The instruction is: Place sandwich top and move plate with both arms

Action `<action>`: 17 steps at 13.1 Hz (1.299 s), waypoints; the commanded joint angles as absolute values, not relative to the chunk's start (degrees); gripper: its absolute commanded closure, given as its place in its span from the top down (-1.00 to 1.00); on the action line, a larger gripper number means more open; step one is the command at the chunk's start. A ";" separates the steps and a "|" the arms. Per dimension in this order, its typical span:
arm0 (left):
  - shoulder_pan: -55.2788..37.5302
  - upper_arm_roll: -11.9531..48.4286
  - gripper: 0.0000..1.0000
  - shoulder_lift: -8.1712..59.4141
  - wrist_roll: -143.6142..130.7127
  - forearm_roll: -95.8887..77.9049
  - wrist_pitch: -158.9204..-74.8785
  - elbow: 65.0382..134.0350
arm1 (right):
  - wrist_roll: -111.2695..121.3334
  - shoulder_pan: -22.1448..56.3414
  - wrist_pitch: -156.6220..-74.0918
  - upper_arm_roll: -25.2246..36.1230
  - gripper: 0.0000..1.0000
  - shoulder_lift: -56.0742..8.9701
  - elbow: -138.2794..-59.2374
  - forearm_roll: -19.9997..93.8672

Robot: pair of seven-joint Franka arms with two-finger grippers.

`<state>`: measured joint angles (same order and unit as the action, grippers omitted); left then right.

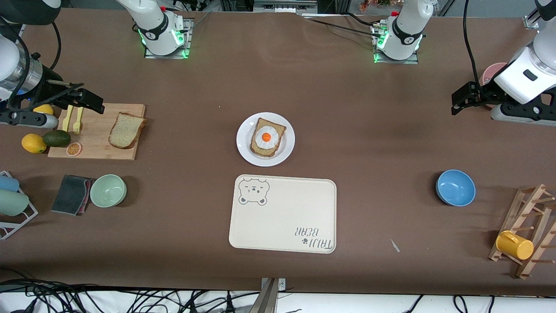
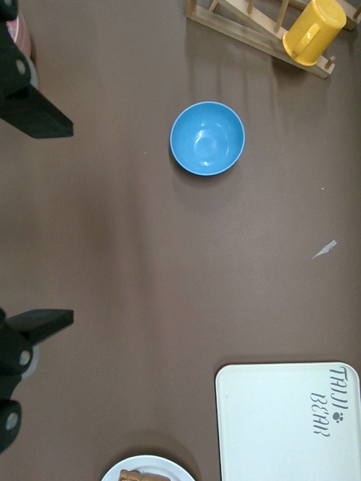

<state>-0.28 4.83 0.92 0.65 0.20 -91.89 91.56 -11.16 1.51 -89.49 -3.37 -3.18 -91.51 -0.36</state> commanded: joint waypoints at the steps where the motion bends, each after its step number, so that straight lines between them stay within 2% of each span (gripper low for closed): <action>1: -0.44 5.10 1.00 1.67 0.00 1.93 -90.53 89.65 | -10.11 1.23 -91.40 -2.82 1.00 -2.37 -92.02 0.26; 6: -0.44 5.10 1.00 1.67 0.00 1.93 -90.53 89.65 | -8.88 1.32 -94.38 -2.11 1.00 -2.64 -93.42 0.53; 13: -0.44 5.10 1.00 1.67 0.00 1.93 -90.44 89.65 | -8.96 1.32 -120.90 -2.20 1.00 0.18 -119.84 -0.61; 17: -0.44 5.10 1.00 1.67 0.00 1.93 -90.44 89.65 | -10.10 1.67 -125.06 -2.46 0.99 -1.93 -126.11 -7.37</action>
